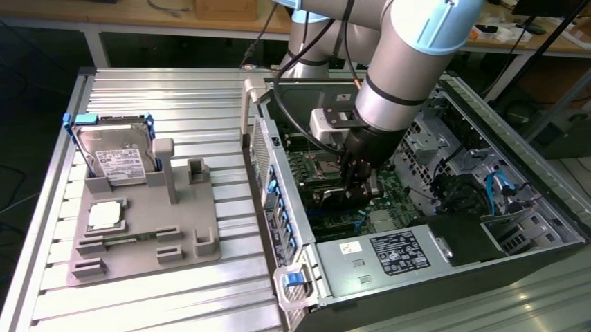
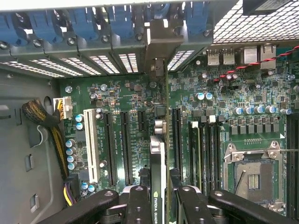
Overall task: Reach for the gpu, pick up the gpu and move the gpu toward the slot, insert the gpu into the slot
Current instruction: 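Insert the gpu into the slot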
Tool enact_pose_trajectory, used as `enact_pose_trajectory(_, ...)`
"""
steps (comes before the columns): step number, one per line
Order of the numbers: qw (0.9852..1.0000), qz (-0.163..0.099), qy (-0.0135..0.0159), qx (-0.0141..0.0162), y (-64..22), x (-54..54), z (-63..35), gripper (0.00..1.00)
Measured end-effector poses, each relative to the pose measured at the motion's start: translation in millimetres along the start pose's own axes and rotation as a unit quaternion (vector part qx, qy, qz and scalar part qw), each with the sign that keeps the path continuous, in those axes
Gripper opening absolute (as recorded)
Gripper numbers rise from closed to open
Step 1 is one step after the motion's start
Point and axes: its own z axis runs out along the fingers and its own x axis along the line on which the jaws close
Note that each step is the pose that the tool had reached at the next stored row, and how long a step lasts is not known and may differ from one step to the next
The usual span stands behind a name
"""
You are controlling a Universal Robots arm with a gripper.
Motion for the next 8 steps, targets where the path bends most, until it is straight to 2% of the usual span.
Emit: enact_pose_trajectory(8, 1.0000, 0.000, 0.0001, 0.0000, 0.0, 0.7, -0.1, 0.27)
